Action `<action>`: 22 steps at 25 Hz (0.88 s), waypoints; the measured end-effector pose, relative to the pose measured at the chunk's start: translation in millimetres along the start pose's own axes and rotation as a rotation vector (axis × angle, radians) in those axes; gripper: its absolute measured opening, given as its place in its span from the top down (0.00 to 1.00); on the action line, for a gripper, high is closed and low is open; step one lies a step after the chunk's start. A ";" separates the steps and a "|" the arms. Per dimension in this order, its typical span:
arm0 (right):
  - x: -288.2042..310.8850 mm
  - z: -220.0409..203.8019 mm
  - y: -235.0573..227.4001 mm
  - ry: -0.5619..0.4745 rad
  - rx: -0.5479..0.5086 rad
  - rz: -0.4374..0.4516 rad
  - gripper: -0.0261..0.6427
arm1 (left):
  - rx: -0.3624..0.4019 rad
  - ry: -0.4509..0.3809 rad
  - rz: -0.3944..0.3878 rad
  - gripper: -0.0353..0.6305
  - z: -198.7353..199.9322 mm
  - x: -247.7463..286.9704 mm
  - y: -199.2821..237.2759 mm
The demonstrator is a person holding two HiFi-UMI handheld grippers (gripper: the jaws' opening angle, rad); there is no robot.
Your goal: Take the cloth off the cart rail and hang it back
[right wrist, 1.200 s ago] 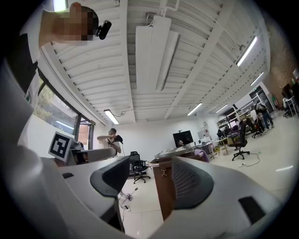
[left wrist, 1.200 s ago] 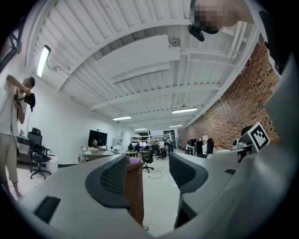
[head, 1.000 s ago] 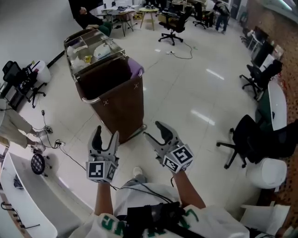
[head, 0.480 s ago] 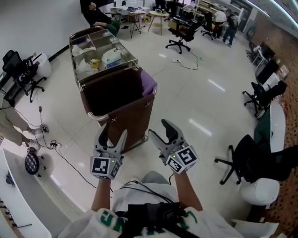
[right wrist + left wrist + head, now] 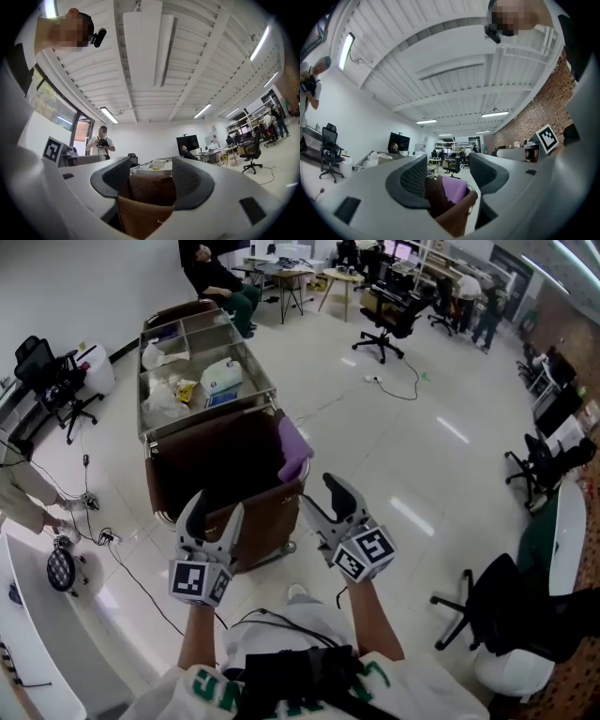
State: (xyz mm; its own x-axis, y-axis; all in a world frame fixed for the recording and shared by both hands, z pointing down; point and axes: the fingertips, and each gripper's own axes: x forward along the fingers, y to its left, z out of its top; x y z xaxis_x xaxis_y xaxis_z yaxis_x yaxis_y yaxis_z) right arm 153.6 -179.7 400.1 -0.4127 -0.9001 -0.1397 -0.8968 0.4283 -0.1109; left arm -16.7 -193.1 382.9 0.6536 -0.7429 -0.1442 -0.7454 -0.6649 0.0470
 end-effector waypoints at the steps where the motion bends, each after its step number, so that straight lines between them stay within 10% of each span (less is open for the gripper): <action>1: 7.7 -0.7 -10.6 0.017 -0.012 0.018 0.53 | 0.012 -0.001 0.009 0.53 2.1 10.9 -1.0; 12: 76.5 -40.6 -94.2 0.224 0.038 0.095 0.53 | 0.076 0.027 0.120 0.53 -1.5 57.8 25.6; 22: 146.3 -135.6 -147.7 0.651 0.058 0.070 0.50 | 0.084 0.040 0.118 0.53 -4.2 43.7 64.1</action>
State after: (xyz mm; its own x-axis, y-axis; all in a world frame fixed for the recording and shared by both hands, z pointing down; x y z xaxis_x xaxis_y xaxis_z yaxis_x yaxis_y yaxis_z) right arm 204.1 -385.5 529.5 -0.4979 -0.7266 0.4735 -0.8620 0.4746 -0.1782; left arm -35.4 -268.6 383.8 0.5645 -0.8190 -0.1032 -0.8244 -0.5655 -0.0214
